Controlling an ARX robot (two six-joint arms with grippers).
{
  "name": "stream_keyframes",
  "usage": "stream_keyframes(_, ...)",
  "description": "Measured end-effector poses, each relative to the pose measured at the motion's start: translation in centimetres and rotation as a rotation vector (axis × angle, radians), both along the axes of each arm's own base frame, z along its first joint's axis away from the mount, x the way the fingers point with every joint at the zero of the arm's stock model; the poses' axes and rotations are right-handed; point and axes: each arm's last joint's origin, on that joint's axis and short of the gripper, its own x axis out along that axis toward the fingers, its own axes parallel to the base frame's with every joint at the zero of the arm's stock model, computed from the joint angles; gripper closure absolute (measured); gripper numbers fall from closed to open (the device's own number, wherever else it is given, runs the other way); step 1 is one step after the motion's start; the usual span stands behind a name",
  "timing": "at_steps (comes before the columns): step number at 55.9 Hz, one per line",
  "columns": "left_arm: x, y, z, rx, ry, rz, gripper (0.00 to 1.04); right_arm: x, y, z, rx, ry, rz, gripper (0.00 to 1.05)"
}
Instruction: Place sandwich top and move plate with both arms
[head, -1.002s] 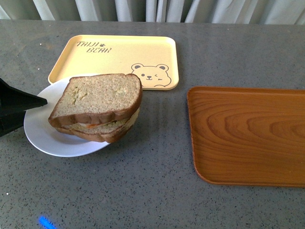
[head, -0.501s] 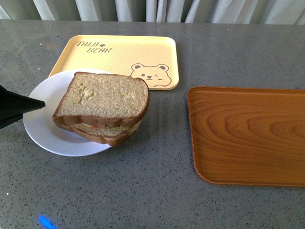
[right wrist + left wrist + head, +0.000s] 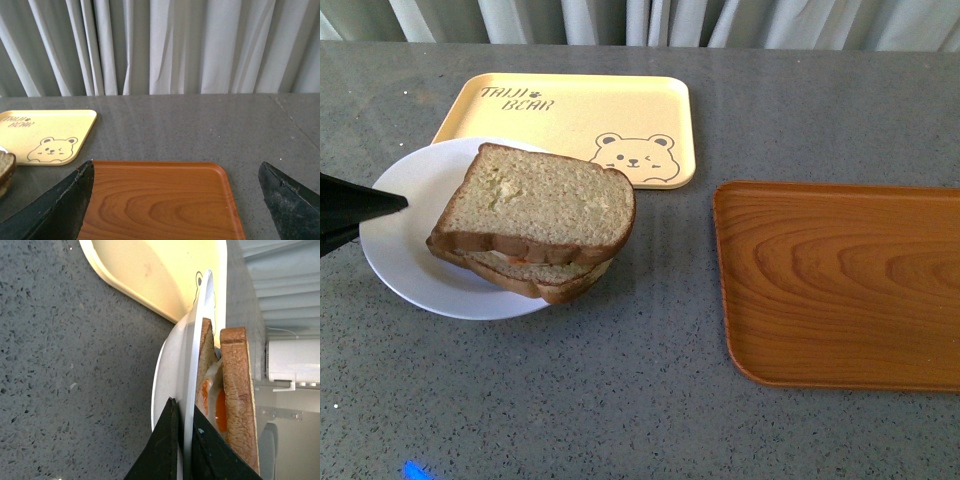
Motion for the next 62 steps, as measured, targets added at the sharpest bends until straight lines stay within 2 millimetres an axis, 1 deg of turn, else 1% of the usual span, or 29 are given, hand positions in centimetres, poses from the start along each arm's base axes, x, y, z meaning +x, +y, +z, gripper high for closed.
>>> stream_keyframes(15, -0.3, 0.1, 1.1, -0.04, -0.002, 0.028, 1.03, 0.0, 0.0, 0.0, 0.0, 0.0, 0.0, 0.09)
stream_keyframes(26, 0.0, -0.1, 1.7, -0.056, 0.001, 0.033, 1.03, 0.0, 0.0, 0.0, 0.0, 0.0, 0.0, 0.09)
stream_keyframes(37, 2.0, -0.8, 3.1, -0.05, -0.029, 0.014, 1.03, 0.0, 0.0, 0.0, 0.0, 0.0, 0.0, 0.09)
stream_keyframes(41, 3.5, -1.2, 4.0, -0.043, -0.056, -0.004, 1.03, 0.0, 0.0, 0.0, 0.0, 0.0, 0.0, 0.09)
stream_keyframes(44, 4.6, -1.6, 4.3, -0.04, -0.066, -0.015, 1.03, 0.0, 0.0, 0.0, 0.0, 0.0, 0.0, 0.09)
stream_keyframes(47, 5.4, -1.8, 4.3, -0.037, -0.064, -0.021, 1.03, 0.0, 0.0, 0.0, 0.0, 0.0, 0.0, 0.09)
stream_keyframes(62, 8.0, -2.7, 3.3, -0.035, -0.046, -0.044, 1.03, 0.0, 0.0, 0.0, 0.0, 0.0, 0.0, 0.09)
